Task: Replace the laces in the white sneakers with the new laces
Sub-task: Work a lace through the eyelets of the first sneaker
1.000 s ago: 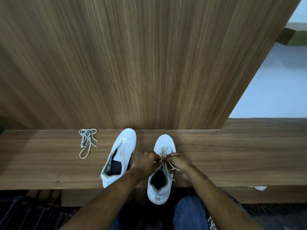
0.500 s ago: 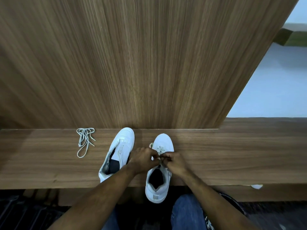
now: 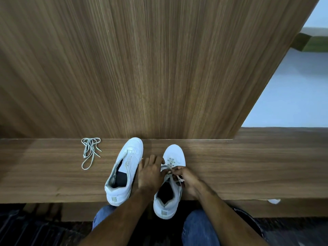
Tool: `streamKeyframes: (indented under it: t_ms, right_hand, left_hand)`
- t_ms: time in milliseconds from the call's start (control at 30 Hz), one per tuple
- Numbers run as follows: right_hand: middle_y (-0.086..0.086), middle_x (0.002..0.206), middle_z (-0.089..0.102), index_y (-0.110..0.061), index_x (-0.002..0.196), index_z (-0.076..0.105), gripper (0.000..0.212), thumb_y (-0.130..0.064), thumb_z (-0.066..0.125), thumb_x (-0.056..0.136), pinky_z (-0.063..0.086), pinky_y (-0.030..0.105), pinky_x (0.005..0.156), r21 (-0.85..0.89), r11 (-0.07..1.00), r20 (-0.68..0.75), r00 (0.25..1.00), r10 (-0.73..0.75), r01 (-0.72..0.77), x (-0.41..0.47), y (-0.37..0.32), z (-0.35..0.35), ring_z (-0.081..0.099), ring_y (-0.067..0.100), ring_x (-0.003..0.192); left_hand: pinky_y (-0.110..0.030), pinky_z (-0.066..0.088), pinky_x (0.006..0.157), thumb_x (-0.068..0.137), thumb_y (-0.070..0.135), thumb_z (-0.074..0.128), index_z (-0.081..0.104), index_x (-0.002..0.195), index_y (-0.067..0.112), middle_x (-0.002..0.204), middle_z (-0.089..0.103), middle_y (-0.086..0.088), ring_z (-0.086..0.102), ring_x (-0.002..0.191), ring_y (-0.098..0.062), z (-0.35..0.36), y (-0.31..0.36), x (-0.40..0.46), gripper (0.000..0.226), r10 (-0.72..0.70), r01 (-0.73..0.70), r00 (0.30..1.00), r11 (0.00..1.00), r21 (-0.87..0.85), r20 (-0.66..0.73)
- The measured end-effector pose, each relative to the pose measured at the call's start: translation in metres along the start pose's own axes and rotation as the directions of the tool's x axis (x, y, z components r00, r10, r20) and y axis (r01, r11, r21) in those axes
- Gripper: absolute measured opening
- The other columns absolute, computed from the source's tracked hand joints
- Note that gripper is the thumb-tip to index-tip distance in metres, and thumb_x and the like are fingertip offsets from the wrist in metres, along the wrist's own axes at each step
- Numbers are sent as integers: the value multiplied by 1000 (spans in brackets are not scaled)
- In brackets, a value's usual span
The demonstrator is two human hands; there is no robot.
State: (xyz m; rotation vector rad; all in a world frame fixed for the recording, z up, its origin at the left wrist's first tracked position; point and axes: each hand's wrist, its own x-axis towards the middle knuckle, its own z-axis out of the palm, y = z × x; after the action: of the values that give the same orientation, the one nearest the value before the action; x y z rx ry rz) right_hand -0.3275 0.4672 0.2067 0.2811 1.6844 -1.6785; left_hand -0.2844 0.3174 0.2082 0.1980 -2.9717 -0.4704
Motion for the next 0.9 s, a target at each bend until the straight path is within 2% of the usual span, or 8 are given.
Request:
streamKeyframes:
  t_ms: [100, 167, 300, 500, 667, 733, 800, 900]
  right_hand:
    - [9, 85, 67, -10, 86, 69, 19, -2, 52, 80, 45, 32, 77, 114, 993, 33, 999, 33, -36, 1, 1, 1, 59, 22, 82]
    - [10, 84, 68, -9, 85, 70, 21, -2, 51, 79, 46, 32, 79, 173, 984, 30, 999, 40, -45, 1, 2, 2, 61, 22, 81]
    - [6, 82, 69, -10, 87, 71, 18, -5, 55, 80, 48, 28, 73, 134, 990, 15, 999, 35, -37, 0, 2, 1, 63, 17, 76]
    - [3, 76, 68, -14, 81, 72, 13, -15, 60, 86, 48, 26, 65, -54, 998, -10, 999, -34, 33, -8, -3, -2, 60, 13, 67]
    - [-3, 69, 66, -8, 88, 71, 20, -1, 53, 93, 47, 17, 53, -338, 930, 37, 990, -139, 143, -17, -19, -9, 58, 6, 60]
    - [3, 82, 69, 3, 98, 70, 23, 11, 50, 90, 49, 12, 58, -495, 846, 56, 978, -199, 200, -19, -26, -13, 59, 5, 67]
    - [8, 93, 72, 5, 97, 71, 20, 10, 54, 88, 49, 11, 66, -649, 707, 80, 949, -303, 281, -19, -32, -18, 62, 5, 74]
    - [0, 91, 73, -10, 88, 75, 17, -7, 58, 87, 49, 25, 68, -858, 368, 177, 879, -443, 358, -16, -35, -21, 64, 9, 80]
  left_hand:
    - [-38, 40, 93, 85, 34, 62, 64, 98, 27, 98, 53, 3, 55, 96, -24, 0, 3, -5, 15, 101, -99, 994, 993, 57, -34]
    - [-35, 35, 96, 89, 28, 52, 64, 112, 28, 109, 54, 4, 51, 107, -22, -2, 8, -8, 25, 164, -165, 986, 985, 59, 25]
    - [-30, 26, 99, 91, 40, 45, 62, 119, 33, 118, 55, 8, 48, 115, -16, -5, 8, -10, 33, 129, -131, 990, 991, 30, 57]
    - [-38, 38, 94, 85, 41, 49, 69, 98, 22, 104, 68, -1, 63, 99, -24, -19, 16, 12, 31, -14, -15, 974, 992, 126, 227]
    - [-32, 47, 63, 77, 25, 63, 56, 59, 15, 66, 62, -5, 58, 65, -17, -40, 7, 34, 22, -52, 226, 856, 933, -281, 514]
    - [-27, 45, 63, 80, 23, 59, 59, 65, 11, 65, 62, -3, 57, 62, -12, -45, 4, 42, 18, -67, 328, 808, 876, -353, 586]
    - [-24, 46, 66, 86, 23, 55, 59, 65, 13, 70, 64, -4, 57, 64, -12, -48, 0, 48, 23, -16, 289, 775, 898, -332, 631]
    - [-29, 41, 67, 86, 25, 50, 47, 55, 18, 64, 55, -3, 52, 63, -15, -50, -6, 48, 32, 49, 133, 773, 962, -237, 633]
